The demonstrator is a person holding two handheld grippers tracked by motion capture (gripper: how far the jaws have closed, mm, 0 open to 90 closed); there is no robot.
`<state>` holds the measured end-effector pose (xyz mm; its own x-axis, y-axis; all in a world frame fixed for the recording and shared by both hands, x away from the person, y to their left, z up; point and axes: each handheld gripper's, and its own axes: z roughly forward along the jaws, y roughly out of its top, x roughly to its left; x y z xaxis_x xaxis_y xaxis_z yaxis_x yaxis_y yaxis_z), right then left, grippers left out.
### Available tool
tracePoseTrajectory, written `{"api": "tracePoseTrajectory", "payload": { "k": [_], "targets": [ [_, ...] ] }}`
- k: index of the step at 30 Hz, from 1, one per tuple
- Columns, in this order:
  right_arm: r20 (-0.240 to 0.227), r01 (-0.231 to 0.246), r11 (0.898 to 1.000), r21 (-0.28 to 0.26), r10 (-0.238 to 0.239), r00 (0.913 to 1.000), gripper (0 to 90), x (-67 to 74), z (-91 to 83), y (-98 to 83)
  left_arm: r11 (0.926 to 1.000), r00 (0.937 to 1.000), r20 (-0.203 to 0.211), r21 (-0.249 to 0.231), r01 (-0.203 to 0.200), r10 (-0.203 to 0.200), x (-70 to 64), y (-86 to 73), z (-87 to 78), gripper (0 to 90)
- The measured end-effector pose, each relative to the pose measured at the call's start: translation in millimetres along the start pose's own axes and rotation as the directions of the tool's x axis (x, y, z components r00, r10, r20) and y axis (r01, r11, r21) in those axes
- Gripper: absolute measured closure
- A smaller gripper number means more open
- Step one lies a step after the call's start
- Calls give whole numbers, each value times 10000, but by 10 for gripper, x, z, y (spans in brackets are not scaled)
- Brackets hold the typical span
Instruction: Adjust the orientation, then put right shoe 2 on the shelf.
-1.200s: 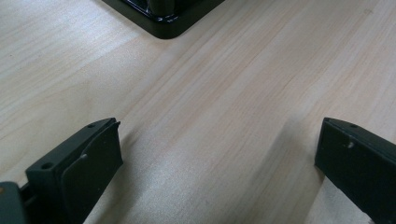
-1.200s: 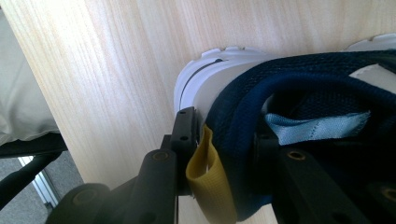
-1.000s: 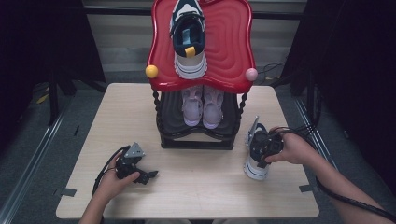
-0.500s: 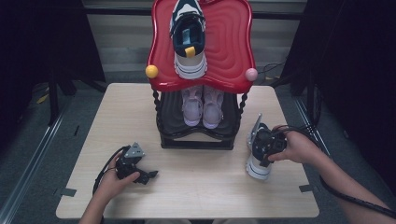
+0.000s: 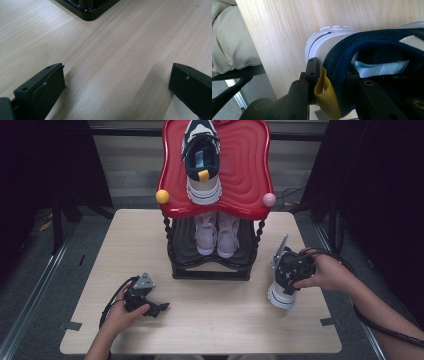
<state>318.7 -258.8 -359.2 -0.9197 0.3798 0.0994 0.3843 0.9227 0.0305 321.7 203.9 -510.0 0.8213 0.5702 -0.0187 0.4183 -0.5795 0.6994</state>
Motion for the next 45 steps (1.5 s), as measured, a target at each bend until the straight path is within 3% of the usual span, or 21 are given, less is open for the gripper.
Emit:
{"api": "tracePoseTrajectory", "payload": {
  "k": [1, 6, 8, 22, 33, 36, 45],
  "targets": [
    [25, 230, 9995, -214, -230, 9997, 718, -8, -16, -2, 10000, 10000, 1, -3, 2, -2, 0, 0, 0, 0],
    [123, 358, 9991, -238, -355, 9993, 719, 24, -155, -25, 10000, 10000, 14, 18, -4, 4, 1, 1, -1, 0],
    [147, 174, 9996, -208, -171, 9997, 719, 49, -222, -31, 10000, 10000, 12, 16, -1, 1, 1, 0, -1, 0],
    [410, 140, 9984, -547, -117, 9991, 721, 101, -609, -43, 10000, 10000, 11, 20, -4, 4, 1, 1, -1, 0],
    [654, 406, 9981, -465, -375, 9972, 721, 160, -839, 9, 10000, 10000, 17, 10, -25, 25, 2, 1, -1, 0],
    [684, 235, 9989, -406, -207, 9974, 721, 177, -914, 16, 10000, 10000, 13, 17, -5, 5, 1, 1, -1, 0],
    [944, 364, 9989, -282, -336, 9950, 721, 226, -1181, 40, 10000, 10000, 14, 16, -5, 5, 1, 1, -1, 0]
  ]
}}
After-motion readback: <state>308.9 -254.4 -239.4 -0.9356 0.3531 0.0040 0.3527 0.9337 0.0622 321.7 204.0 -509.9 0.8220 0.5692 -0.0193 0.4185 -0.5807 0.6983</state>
